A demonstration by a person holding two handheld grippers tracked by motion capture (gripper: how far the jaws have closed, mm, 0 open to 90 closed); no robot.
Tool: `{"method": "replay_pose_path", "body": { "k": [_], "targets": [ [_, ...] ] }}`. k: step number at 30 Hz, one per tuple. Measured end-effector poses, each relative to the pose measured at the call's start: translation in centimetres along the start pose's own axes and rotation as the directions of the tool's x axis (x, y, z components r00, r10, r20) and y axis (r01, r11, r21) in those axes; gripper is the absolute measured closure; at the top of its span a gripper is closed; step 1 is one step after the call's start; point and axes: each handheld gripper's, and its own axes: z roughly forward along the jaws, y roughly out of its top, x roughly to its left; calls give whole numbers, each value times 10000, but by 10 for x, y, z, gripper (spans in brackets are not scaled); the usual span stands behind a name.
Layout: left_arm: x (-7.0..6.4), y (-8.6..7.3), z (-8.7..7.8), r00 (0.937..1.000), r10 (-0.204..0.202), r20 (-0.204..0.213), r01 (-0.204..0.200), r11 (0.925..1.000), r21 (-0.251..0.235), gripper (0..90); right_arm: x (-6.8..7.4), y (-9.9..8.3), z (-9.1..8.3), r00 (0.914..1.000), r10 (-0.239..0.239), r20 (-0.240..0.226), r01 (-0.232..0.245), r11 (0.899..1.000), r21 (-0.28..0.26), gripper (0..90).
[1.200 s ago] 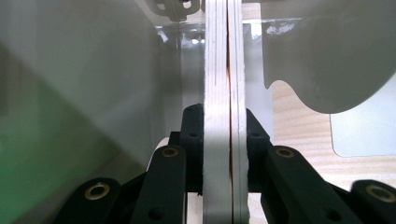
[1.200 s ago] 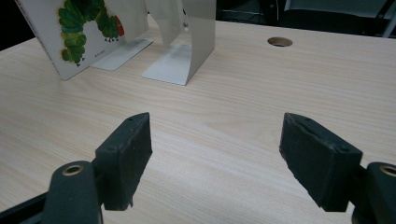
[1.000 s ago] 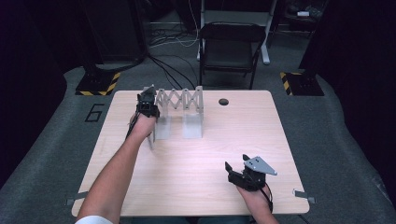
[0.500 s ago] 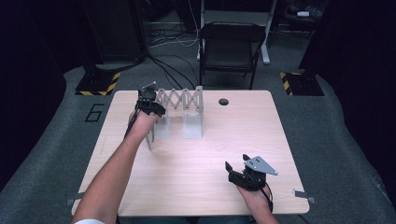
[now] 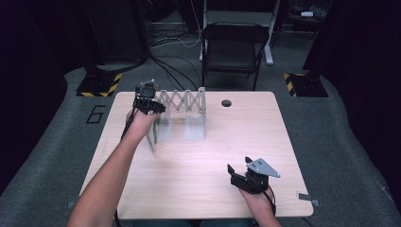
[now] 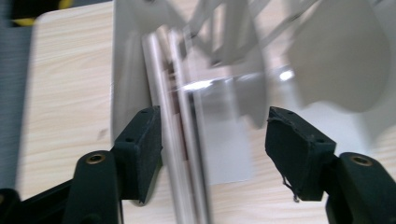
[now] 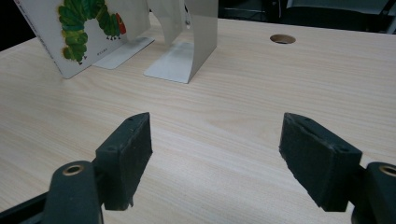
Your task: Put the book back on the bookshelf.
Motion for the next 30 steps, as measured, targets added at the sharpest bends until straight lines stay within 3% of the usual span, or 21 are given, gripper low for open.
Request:
{"method": "replay_pose_path", "body": {
  "k": [2,4,9,14,20,24,26,28,30],
  "targets": [
    [4,2,-10,9994,-189,290,199,9993,-328,308,0,0,0,10000,10,16,-10,10000,-1,250],
    [8,3,-19,9960,-283,845,331,9979,-565,245,0,0,0,10000,38,-2,-38,10000,-9,244],
    [20,0,-37,9932,-304,1124,431,9928,-1118,151,-2,1,0,9999,-10,-137,9,10000,-46,214],
    [26,-14,-42,9885,-434,1448,685,9826,-1728,92,-4,1,0,9992,365,-141,-367,9993,-114,186],
    [31,-42,-51,9818,214,1887,269,9680,-2496,42,-10,0,0,9990,456,-25,-456,9990,-11,178],
    [32,-61,-57,9727,653,2228,115,9449,-3272,29,-12,-1,1,9983,579,72,-579,9983,-45,169],
    [34,-69,-59,9651,709,2520,183,9419,-3353,19,-13,-1,1,9984,562,77,-563,9984,105,165],
    [33,-76,-60,9622,716,2627,248,9376,-3467,19,-14,-1,1,9985,534,103,-535,9985,91,162],
    [33,-83,-60,9599,755,2699,233,9382,-3453,19,-14,-2,1,9982,580,120,-581,9983,92,162]
  ]
}}
